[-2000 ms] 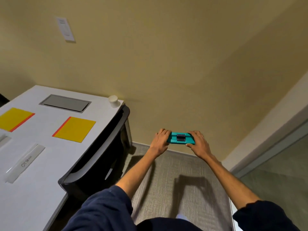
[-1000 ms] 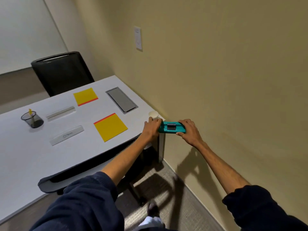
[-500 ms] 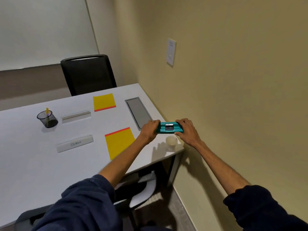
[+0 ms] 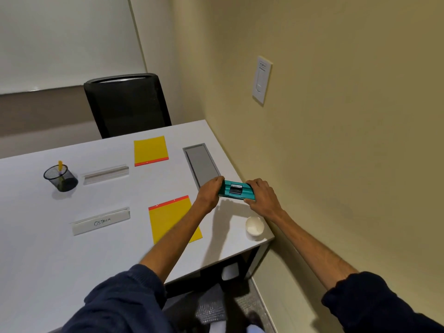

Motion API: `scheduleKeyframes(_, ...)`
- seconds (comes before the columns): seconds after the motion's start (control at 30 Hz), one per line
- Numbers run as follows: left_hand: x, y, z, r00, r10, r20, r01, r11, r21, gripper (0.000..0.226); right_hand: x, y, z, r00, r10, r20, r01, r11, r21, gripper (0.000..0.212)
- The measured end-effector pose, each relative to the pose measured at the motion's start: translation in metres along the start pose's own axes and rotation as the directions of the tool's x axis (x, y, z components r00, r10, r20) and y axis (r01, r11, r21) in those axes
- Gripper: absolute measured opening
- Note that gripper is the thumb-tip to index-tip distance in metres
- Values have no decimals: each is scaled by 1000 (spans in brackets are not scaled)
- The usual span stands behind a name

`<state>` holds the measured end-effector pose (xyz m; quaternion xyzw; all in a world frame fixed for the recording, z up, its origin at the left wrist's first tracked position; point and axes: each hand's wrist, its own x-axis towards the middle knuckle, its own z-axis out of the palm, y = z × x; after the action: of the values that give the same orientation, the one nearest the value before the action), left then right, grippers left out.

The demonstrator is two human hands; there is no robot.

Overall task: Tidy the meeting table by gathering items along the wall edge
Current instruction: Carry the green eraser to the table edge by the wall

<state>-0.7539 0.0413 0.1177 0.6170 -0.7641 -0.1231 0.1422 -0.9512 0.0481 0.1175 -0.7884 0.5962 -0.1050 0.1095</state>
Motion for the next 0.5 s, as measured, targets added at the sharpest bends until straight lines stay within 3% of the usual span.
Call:
scheduleKeyframes(0.27, 51, -24, 11, 992, -127, 19, 127, 991, -46, 29, 67, 9, 17, 996, -64, 62, 61, 997, 50, 57)
scheduleKeyframes(0.5, 96, -41, 12, 977, -214, -19, 211, 973, -94, 31, 126, 12, 40, 998, -9, 62, -5, 977, 213, 58)
